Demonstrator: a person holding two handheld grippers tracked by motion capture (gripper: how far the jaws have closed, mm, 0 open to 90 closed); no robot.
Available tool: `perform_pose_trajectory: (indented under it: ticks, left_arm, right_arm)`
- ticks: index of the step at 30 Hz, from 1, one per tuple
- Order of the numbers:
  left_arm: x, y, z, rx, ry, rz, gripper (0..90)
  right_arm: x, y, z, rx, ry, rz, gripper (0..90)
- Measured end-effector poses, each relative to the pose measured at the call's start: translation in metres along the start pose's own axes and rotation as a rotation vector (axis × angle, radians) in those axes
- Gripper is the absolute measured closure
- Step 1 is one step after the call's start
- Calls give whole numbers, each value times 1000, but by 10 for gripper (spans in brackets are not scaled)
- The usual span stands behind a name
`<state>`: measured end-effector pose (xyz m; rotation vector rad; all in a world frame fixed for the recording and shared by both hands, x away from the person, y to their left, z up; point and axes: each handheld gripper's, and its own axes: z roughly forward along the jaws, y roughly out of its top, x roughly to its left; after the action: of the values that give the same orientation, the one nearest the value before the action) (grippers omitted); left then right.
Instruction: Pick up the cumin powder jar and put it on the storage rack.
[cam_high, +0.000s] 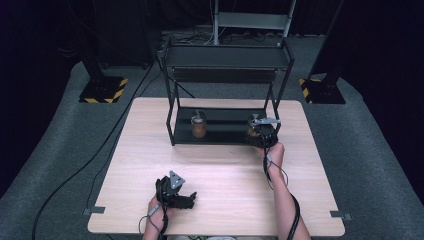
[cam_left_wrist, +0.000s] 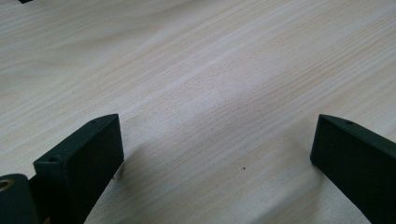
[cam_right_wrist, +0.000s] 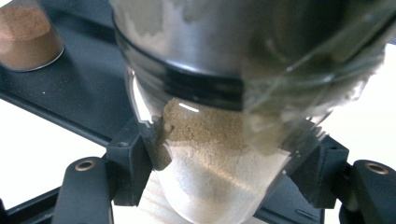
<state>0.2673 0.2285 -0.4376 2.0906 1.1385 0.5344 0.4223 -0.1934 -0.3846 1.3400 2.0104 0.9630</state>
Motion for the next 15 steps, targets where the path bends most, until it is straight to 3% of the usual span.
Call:
perform_pose_trajectory:
  ticks: [15]
  left_arm:
    - [0, 0, 0, 2, 1, 4, 23]
  right_arm:
    - [-4, 5, 12, 20, 4, 15, 303]
